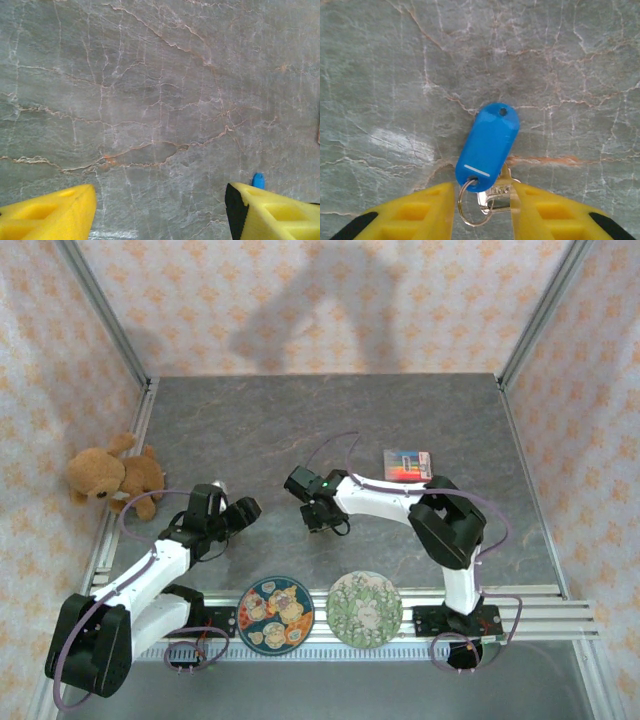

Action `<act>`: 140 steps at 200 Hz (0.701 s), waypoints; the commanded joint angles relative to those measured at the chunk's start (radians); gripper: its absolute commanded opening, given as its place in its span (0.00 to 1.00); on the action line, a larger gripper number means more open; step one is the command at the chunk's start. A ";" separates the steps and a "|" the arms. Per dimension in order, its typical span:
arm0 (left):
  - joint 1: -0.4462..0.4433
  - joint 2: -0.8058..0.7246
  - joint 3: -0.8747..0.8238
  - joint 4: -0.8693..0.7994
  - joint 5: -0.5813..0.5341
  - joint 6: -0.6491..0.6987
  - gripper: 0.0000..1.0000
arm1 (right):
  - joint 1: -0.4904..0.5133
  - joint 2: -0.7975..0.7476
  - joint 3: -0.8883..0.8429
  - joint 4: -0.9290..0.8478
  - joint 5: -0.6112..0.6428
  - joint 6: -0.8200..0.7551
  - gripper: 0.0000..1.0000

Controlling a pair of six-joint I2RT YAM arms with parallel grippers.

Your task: Remove the keys from the keyring

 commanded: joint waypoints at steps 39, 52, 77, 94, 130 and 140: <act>-0.007 -0.010 -0.014 0.022 0.011 -0.018 0.70 | 0.010 0.041 0.042 -0.075 0.036 -0.024 0.34; -0.007 -0.001 -0.013 0.025 0.013 -0.018 0.70 | 0.012 0.049 0.043 -0.077 0.035 -0.024 0.34; -0.007 0.013 -0.009 0.034 0.017 -0.019 0.70 | 0.013 0.046 0.044 -0.078 0.041 -0.024 0.34; -0.007 0.017 -0.009 0.041 0.022 -0.022 0.70 | 0.013 0.045 0.047 -0.080 0.042 -0.028 0.29; -0.007 0.009 -0.009 0.042 0.027 -0.028 0.70 | 0.013 0.042 0.042 -0.094 0.053 -0.037 0.15; -0.007 0.002 -0.009 0.040 0.026 -0.030 0.70 | 0.012 0.034 0.037 -0.095 0.058 -0.037 0.08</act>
